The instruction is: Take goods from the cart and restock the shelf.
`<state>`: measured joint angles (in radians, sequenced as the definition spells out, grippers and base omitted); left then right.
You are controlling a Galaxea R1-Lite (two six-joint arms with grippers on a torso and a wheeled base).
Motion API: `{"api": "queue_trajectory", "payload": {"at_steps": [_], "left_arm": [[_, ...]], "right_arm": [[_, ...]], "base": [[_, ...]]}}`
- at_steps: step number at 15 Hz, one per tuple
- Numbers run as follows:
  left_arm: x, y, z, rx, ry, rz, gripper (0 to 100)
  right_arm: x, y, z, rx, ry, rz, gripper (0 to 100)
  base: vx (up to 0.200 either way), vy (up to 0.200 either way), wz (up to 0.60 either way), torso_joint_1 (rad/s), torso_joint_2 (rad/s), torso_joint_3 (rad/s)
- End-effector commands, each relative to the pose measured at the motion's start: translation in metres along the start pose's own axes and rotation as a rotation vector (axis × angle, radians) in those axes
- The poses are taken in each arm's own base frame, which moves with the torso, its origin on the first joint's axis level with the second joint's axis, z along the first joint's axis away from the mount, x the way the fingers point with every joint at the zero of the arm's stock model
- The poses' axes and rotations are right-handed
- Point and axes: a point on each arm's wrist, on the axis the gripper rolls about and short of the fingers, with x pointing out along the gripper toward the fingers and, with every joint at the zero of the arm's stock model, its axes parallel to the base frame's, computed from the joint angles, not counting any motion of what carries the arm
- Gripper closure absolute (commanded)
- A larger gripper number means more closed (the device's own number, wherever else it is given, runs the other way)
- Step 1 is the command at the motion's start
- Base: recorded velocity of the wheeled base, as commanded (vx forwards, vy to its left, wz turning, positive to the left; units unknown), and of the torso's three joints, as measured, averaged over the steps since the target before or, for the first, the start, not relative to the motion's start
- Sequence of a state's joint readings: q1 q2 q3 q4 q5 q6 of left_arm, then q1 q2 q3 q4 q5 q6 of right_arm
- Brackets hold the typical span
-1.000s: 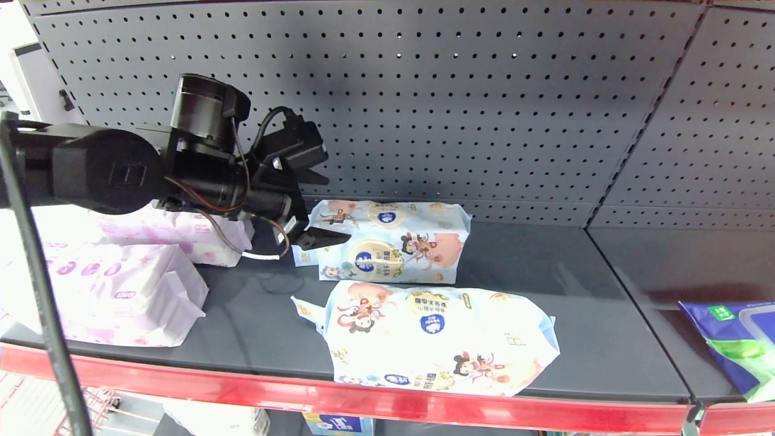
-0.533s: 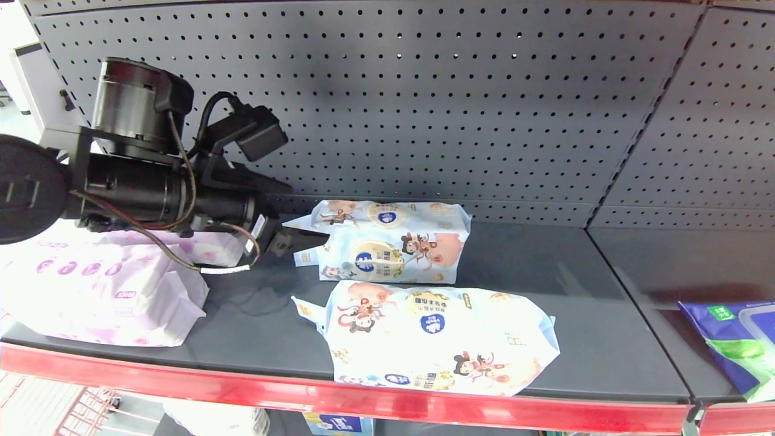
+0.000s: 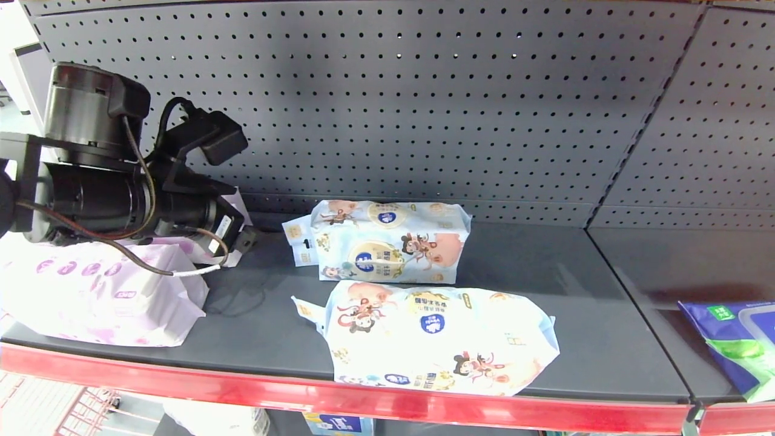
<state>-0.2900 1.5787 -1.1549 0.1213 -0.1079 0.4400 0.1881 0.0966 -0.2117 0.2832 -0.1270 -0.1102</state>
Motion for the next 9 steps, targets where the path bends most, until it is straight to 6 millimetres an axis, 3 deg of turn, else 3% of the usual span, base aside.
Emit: {"api": "queue_trajectory", "payload": {"at_steps": [1, 9], "left_arm": [[0.015, -0.002, -0.004, 0.0, 0.033, -0.024, 0], [0.052, -0.01, 0.0, 0.007, -0.011, -0.039, 0]], "right_arm": [[0.0, 0.0, 0.0, -0.001, 0.002, 0.001, 0], [0.0, 0.0, 0.0, -0.001, 0.004, 0.001, 0]], "base": [[0.0, 0.0, 0.0, 0.0, 0.0, 0.0], [0.0, 0.0, 0.0, 0.0, 0.0, 0.0]]}}
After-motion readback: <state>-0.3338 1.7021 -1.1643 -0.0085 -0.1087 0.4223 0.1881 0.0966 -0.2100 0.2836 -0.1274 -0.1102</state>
